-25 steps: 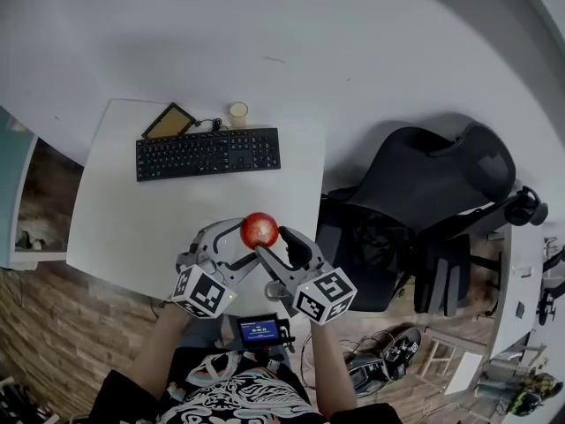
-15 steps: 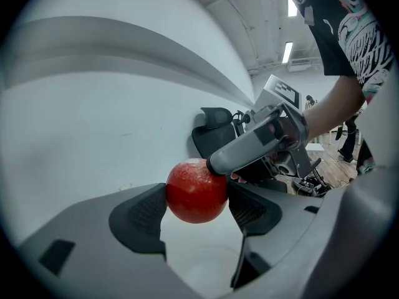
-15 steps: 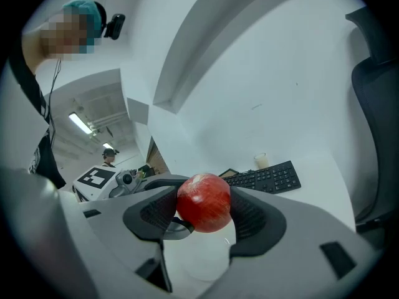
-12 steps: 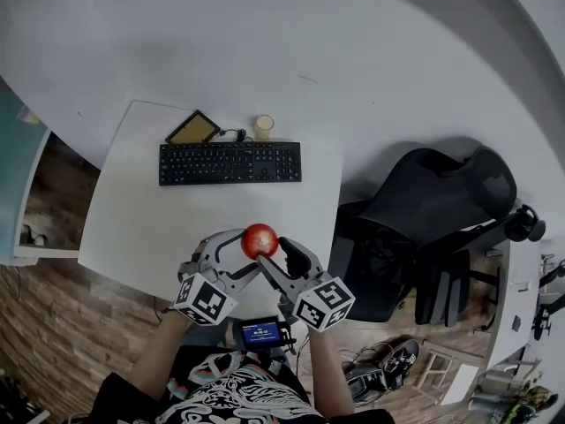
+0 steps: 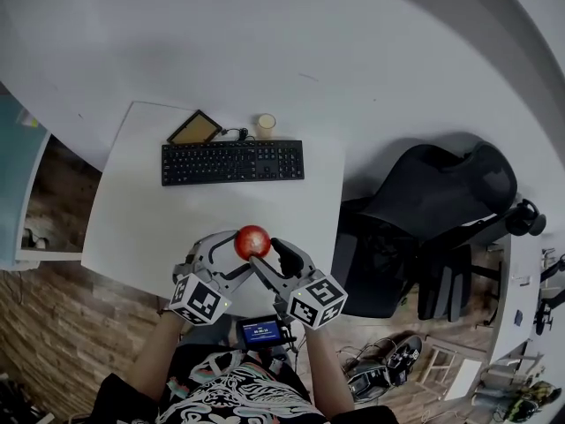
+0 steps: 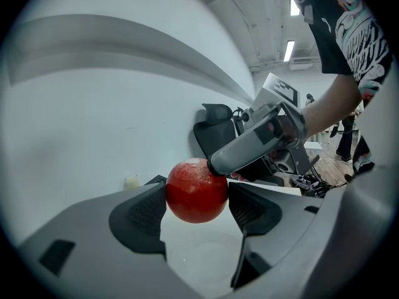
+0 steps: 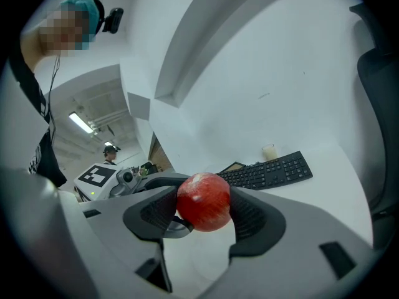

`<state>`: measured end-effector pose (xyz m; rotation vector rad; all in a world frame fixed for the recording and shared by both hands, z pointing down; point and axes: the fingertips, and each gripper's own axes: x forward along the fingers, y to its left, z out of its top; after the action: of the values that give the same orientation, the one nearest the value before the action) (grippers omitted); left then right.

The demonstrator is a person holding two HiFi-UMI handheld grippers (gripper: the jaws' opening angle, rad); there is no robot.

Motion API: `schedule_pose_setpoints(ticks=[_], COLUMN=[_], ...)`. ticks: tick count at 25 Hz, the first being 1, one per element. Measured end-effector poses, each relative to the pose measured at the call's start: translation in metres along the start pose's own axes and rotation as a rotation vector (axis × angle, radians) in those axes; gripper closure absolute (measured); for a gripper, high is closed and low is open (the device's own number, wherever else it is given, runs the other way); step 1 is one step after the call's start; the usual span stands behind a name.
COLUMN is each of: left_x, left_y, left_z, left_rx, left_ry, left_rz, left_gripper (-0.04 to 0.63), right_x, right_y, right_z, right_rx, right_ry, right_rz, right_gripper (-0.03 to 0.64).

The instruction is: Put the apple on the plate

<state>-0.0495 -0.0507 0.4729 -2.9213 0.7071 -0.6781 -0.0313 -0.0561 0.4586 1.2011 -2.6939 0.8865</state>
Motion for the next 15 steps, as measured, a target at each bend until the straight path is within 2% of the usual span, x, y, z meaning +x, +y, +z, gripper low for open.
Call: schedule_pose_setpoints(ticks=[15], left_x=[0.0], left_y=[-0.001], left_z=[-0.055], left_rx=[-0.05], left_ry=[0.073], left_rz=[-0.036], left_gripper=[0.287], right_x=[0.028], right_y=[-0.006], right_z=[-0.047], right_rx=[0.05], right_ry=[0.093], right_rz=[-0.006], right_gripper=[0.348])
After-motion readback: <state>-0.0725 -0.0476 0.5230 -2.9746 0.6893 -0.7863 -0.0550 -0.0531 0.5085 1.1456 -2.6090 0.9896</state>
